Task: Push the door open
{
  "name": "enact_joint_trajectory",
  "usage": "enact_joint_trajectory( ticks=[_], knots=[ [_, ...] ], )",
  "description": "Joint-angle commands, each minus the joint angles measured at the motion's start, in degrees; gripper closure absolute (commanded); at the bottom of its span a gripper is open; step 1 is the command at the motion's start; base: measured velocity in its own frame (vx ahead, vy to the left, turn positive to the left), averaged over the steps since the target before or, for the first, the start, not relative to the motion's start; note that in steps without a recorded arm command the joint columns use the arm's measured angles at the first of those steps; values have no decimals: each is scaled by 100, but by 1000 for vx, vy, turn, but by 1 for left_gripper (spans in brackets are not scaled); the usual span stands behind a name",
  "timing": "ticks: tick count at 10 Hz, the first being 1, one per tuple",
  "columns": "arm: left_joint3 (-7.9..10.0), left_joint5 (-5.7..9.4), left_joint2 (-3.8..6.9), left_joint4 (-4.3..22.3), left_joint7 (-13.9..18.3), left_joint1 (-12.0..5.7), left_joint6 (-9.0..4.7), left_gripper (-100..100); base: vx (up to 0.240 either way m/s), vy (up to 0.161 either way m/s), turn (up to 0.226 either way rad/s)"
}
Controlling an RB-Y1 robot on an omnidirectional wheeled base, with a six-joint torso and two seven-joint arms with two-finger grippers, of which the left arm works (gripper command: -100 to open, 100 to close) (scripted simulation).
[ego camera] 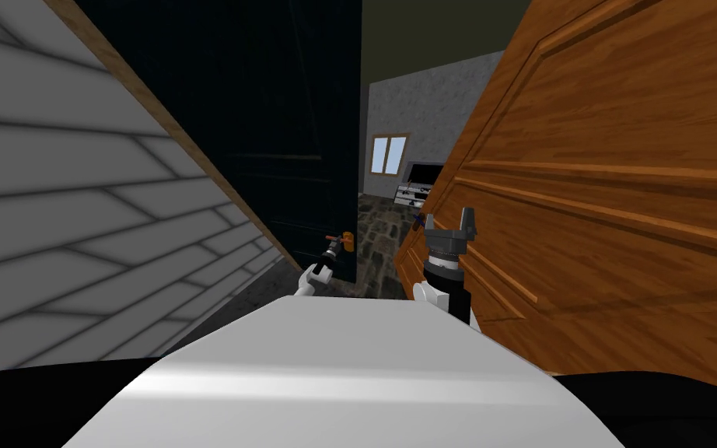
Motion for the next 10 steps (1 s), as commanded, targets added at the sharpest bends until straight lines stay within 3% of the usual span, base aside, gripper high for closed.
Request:
enact_joint_trajectory(
  ticks=[1,10],
  knots=[
    [177,17,21,76,-31,-93,-42,100,101,-99,49],
    [839,66,-74,287,-204,-210,-18,100,110,-117,65]
  ],
)
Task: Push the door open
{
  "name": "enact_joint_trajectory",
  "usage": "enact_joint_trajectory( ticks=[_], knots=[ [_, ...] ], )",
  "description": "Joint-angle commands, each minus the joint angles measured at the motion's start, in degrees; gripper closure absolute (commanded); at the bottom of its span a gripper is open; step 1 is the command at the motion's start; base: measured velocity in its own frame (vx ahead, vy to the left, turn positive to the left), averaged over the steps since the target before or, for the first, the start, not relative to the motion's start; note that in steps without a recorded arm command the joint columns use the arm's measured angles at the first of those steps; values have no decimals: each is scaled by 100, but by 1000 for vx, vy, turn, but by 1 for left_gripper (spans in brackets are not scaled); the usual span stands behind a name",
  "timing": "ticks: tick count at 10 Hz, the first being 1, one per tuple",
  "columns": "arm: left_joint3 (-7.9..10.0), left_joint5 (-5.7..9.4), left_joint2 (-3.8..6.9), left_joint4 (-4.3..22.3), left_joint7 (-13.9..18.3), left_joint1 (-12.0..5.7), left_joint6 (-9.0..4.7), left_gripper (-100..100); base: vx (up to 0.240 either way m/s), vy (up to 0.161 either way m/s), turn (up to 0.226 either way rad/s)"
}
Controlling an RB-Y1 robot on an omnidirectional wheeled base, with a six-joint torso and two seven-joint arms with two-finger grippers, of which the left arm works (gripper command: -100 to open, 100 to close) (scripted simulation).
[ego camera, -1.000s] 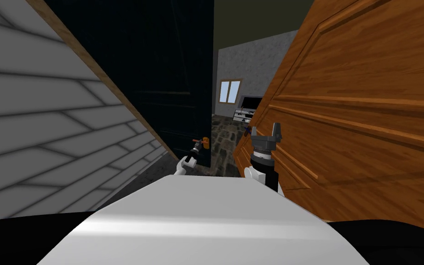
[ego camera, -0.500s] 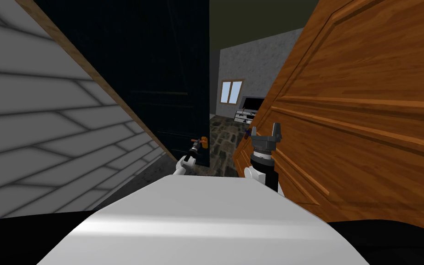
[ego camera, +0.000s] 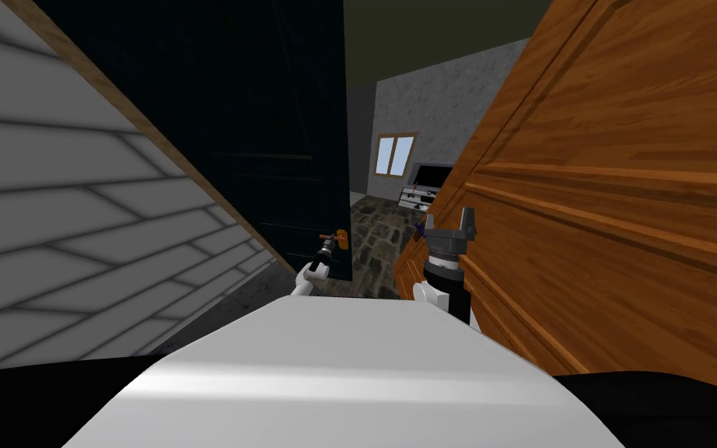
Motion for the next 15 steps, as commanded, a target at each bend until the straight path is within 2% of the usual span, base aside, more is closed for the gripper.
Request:
enact_joint_trajectory(
  ticks=[1,5,8,10,15],
  knots=[
    [154,20,45,-6,-21,-32,-8,100,127,-127,81],
    [454,41,1,89,-100,-85,3,100,149,-139,72],
    [609,53,-23,139,-140,-113,8,100,152,-116,61],
    [574,84,-15,151,-180,-100,5,100,103,-27,79],
    [454,211,-42,73,-399,-36,16,100,220,6,164]
  ],
)
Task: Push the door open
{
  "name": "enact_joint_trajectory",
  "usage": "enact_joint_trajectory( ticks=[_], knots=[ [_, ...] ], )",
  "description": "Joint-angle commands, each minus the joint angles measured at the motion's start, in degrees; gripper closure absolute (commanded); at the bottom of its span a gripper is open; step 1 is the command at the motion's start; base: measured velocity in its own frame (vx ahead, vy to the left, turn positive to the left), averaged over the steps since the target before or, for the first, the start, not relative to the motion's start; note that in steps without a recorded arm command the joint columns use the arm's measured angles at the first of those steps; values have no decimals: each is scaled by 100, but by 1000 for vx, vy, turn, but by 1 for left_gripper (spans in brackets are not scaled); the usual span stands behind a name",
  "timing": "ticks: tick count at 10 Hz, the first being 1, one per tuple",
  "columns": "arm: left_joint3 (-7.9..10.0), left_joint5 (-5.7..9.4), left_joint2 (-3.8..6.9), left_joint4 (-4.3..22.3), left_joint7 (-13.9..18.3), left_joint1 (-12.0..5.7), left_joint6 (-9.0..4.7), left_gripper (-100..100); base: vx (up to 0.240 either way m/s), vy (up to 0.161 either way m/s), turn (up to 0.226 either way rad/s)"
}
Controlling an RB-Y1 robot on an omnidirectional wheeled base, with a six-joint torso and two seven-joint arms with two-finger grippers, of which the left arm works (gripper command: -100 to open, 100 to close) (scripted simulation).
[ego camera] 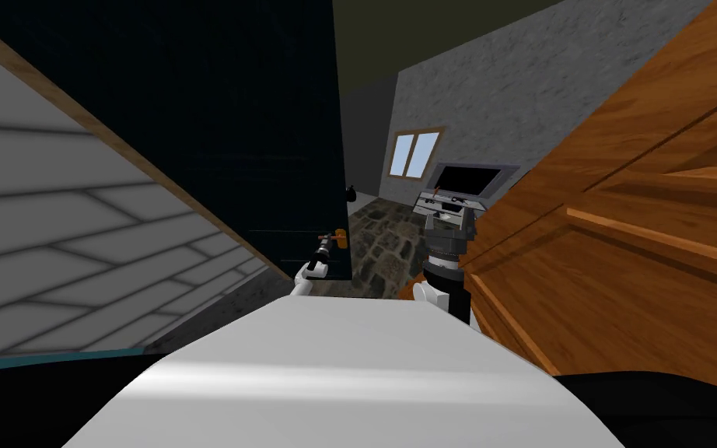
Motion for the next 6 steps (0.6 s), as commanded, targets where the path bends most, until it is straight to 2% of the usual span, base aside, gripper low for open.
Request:
enact_joint_trajectory(
  ticks=[1,4,6],
  knots=[
    [22,60,56,-96,-94,62,-3,100,199,7,188],
    [-61,148,22,-149,-245,106,5,100,175,14,178],
    [-114,204,-4,-184,-342,134,10,100,147,-27,177]
  ],
)
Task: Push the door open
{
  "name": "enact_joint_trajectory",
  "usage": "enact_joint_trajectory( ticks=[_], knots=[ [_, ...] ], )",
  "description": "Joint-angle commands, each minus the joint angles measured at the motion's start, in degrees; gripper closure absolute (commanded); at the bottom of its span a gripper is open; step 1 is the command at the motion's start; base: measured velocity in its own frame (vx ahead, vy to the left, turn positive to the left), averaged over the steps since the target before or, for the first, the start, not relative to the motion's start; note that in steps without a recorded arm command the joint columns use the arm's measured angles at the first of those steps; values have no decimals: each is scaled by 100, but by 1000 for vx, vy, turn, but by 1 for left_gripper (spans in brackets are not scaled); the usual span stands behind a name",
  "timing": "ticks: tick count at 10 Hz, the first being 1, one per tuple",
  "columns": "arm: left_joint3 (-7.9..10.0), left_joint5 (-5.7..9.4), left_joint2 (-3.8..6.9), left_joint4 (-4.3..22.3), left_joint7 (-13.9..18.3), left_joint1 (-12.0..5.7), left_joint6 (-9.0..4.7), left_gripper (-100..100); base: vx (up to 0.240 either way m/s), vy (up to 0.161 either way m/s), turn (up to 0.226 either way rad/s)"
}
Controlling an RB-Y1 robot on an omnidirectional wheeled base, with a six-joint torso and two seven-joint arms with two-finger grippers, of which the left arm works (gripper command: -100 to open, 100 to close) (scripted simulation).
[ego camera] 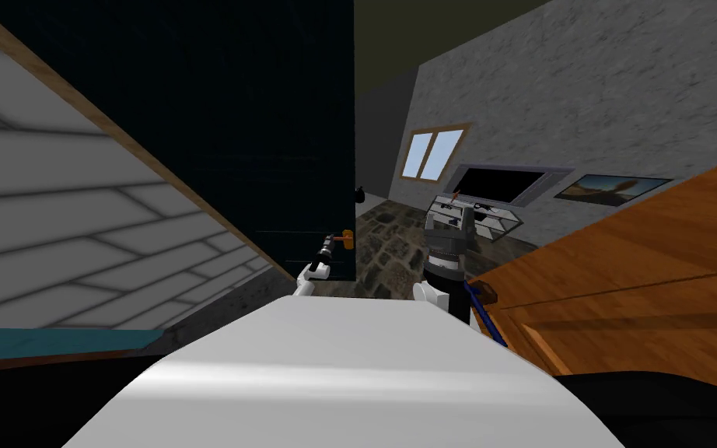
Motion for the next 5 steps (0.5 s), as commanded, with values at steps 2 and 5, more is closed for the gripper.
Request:
enact_joint_trajectory(
  ticks=[2,5],
  knots=[
    [60,79,67,-55,-107,36,-13,100,122,-30,150],
    [-15,160,20,-104,-246,76,-6,100,133,-33,164]
  ],
)
